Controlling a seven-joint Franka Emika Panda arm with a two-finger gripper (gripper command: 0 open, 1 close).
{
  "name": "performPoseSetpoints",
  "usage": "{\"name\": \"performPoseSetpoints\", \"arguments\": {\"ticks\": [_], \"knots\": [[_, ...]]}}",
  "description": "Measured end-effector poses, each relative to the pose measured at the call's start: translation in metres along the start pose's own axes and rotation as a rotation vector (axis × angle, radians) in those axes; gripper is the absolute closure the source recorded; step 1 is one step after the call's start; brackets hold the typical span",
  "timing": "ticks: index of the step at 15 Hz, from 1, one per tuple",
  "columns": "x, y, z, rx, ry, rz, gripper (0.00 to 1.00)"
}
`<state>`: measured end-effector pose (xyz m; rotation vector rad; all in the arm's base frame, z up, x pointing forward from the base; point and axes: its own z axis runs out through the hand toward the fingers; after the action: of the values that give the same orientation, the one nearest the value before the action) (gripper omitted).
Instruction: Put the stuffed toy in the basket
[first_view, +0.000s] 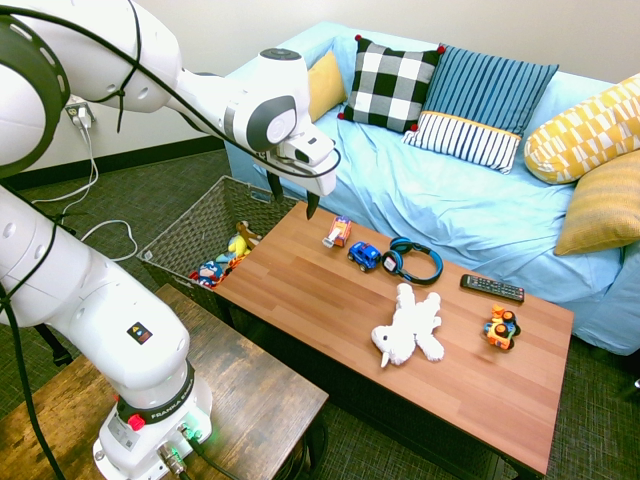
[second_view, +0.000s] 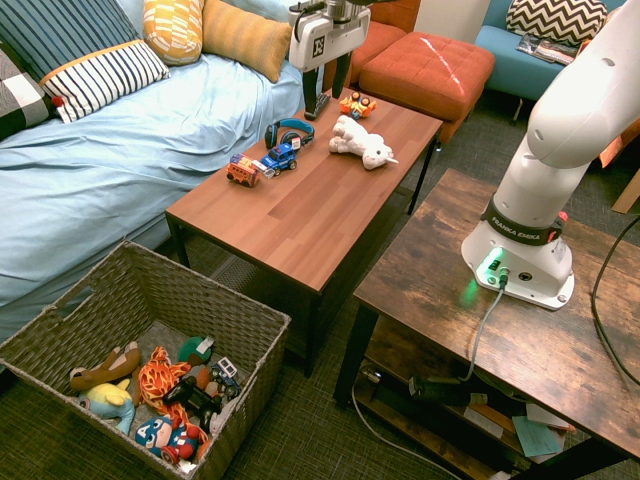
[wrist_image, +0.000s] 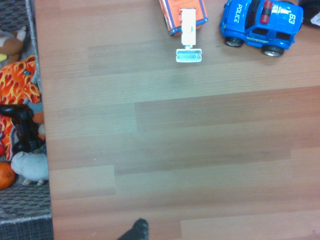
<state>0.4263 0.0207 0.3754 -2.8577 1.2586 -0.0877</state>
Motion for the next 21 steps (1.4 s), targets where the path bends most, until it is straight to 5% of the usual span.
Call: {"name": "performPoseSetpoints", "arguments": {"ticks": [7,14,21], "knots": [[0.051,0.023,0.012,0.009,0.103,0.067,0.00],[0.128,0.119,0.092,-0.023,0.192,0.196,0.00],[0.167,0.149,0.173,-0.055,0.184,0.301,0.00]]}}
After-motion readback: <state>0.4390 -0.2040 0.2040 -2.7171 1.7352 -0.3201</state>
